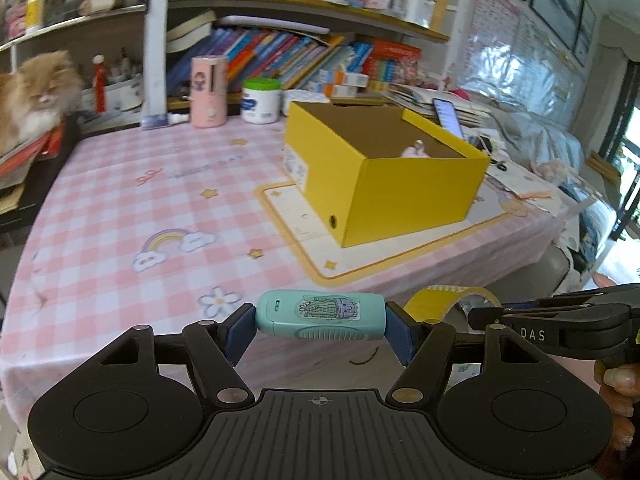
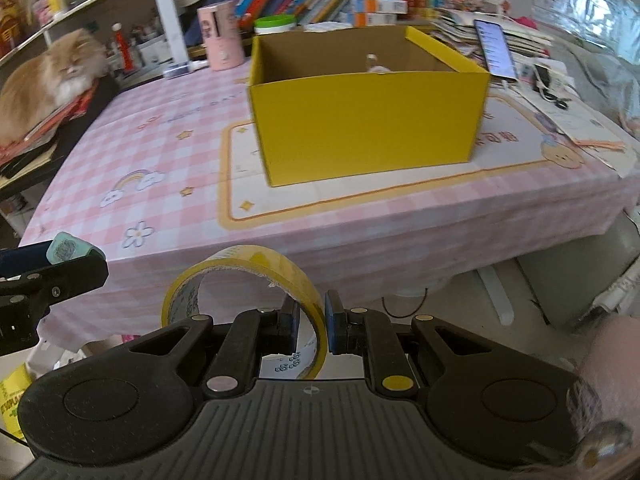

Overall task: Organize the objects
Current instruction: 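Carry the tape roll and eraser over to the yellow box with both tools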

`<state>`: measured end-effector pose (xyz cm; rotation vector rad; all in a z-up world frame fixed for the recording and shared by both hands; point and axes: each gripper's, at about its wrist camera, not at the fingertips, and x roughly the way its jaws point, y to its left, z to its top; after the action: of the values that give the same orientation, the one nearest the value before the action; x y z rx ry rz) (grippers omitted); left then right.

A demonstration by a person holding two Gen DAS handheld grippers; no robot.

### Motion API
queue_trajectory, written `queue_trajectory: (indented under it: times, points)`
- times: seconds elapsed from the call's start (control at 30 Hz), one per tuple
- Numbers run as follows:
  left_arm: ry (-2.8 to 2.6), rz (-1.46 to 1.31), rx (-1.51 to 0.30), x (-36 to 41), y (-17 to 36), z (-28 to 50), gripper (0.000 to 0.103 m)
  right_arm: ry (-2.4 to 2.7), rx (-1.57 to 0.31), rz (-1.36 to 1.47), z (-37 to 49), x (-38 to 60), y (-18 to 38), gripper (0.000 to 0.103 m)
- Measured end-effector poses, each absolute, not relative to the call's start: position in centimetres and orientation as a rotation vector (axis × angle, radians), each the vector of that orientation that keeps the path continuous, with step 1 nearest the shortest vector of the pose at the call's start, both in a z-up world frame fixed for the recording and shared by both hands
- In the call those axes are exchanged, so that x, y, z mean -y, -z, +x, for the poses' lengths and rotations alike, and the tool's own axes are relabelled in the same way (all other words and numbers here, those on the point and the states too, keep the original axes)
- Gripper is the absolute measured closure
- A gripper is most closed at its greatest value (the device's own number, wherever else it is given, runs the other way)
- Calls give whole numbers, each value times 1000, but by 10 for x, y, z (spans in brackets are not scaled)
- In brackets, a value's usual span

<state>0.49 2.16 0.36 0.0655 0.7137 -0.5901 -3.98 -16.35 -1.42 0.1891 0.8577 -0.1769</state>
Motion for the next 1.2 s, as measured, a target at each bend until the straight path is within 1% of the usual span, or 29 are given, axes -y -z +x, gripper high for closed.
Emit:
queue_trajectory:
  times: [0.9, 1.2]
  points:
    - [636, 89, -657, 62, -20, 27, 35, 236, -842, 216, -26, 247, 3, 90]
    - [623, 89, -602, 89, -34, 46, 35, 224, -813, 211, -7, 275, -8, 90]
